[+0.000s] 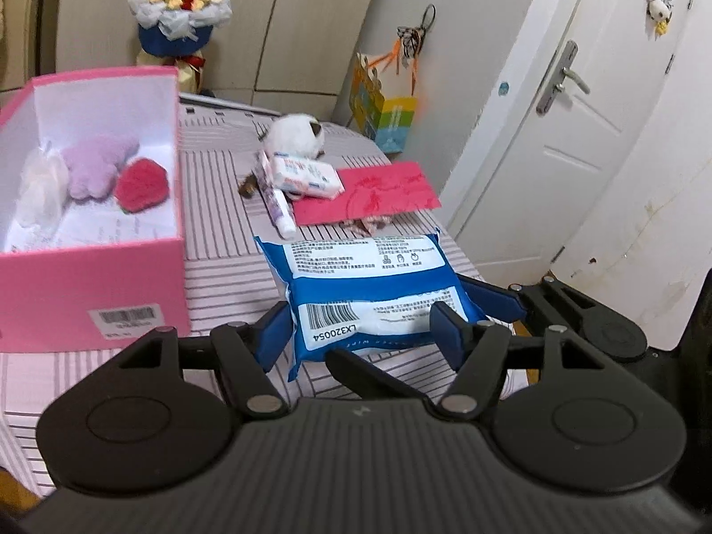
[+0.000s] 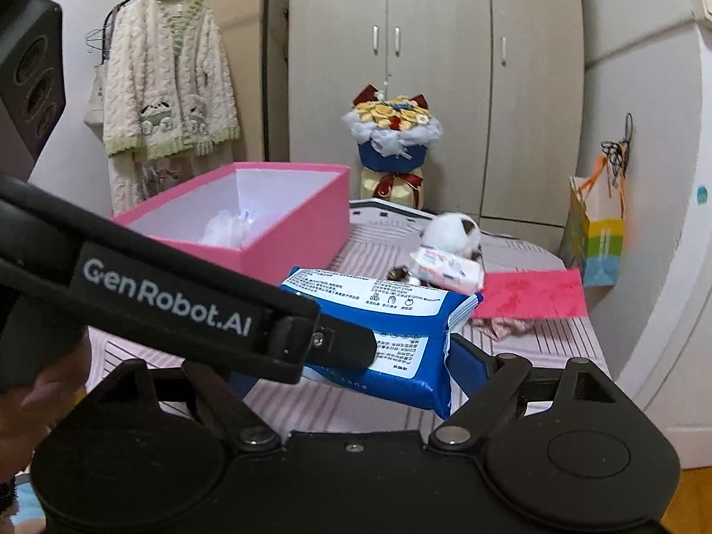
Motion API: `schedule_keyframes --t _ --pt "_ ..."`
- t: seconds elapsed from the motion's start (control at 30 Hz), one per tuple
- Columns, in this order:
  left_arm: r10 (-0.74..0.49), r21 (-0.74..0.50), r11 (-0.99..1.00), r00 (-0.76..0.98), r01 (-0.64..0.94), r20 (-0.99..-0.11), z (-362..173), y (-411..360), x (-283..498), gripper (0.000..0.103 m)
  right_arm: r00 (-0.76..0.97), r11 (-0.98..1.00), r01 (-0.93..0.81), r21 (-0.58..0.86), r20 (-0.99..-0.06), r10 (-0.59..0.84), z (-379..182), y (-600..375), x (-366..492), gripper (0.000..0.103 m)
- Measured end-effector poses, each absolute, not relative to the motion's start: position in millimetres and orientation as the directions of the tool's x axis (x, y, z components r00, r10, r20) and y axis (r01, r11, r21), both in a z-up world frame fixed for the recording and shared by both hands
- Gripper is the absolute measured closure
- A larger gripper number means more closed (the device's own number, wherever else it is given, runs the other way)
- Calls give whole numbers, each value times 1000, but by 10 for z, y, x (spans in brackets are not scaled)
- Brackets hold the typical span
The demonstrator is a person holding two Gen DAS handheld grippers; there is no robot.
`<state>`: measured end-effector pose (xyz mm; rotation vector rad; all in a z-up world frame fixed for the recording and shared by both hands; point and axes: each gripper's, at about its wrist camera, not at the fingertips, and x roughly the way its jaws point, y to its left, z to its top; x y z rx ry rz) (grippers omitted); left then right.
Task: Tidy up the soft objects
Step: 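Lift and carry the blue wet-wipe pack over the pink box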
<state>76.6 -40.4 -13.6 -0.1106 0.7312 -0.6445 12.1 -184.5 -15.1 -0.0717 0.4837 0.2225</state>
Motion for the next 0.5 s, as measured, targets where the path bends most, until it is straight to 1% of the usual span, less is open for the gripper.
schedule_keyframes --t 0.13,0.27,0.4,0.5 --pt "-588 -329 804 581 496 -563 8 -234 725 37 866 966 -257 -37 -453 213 -1 -1730 94 13" --pt "-590 -346 806 595 481 -546 141 -36 735 37 864 951 -307 -42 -432 259 176 -1611 124 13" --pt "-571 -324 820 641 471 -513 291 177 740 37 845 931 -365 8 -418 334 331 -1519 248 13" --pt "-534 -293 845 688 447 -491 368 320 791 37 831 909 -415 23 -396 390 407 -1402 365 13"
